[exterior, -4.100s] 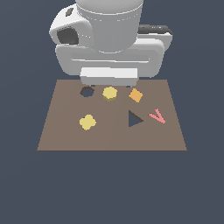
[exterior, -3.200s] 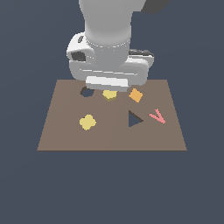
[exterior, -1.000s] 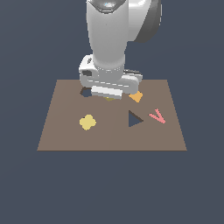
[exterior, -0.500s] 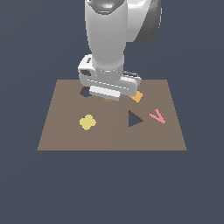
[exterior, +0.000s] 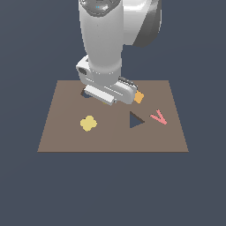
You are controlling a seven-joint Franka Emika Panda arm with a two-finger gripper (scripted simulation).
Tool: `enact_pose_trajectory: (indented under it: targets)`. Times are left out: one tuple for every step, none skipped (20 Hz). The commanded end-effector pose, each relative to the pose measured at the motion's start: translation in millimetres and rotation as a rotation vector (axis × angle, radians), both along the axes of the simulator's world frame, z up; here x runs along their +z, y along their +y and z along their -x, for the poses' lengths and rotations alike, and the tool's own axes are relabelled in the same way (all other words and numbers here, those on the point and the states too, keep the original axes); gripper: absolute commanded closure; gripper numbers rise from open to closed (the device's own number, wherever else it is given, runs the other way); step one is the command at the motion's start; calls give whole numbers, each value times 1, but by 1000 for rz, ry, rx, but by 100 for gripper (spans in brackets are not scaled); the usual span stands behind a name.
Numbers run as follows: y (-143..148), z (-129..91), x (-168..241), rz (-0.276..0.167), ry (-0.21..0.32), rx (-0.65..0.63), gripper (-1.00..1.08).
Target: Insert a designated object into the corresponding slot on a board.
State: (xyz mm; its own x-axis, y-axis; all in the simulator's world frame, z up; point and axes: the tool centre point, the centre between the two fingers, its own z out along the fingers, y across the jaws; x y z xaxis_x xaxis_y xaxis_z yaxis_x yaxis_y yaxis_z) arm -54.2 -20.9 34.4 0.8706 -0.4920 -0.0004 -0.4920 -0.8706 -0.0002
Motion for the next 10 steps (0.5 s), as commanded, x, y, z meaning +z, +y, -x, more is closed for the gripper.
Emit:
enact_pose_trajectory:
  targets:
    - [-4,-3,1,0,-1,-88,108]
    - [-6,-4,1,0,-1,-127,108]
    - [-8,-5,1,0,-1,-168,108]
    - [-10,-6,1,0,-1,-210,108]
    - [-12,-7,1,0,-1,-254,108]
    - [-15,-8,1,0,-1,-300,108]
    - [-17,-8,2,0,-1,-348,108]
    - [-20,-9,2,0,-1,-396,108]
    - [-22,-9,2,-1,-1,-444,108]
    - [-25,-10,2,-1,-1,-492,108]
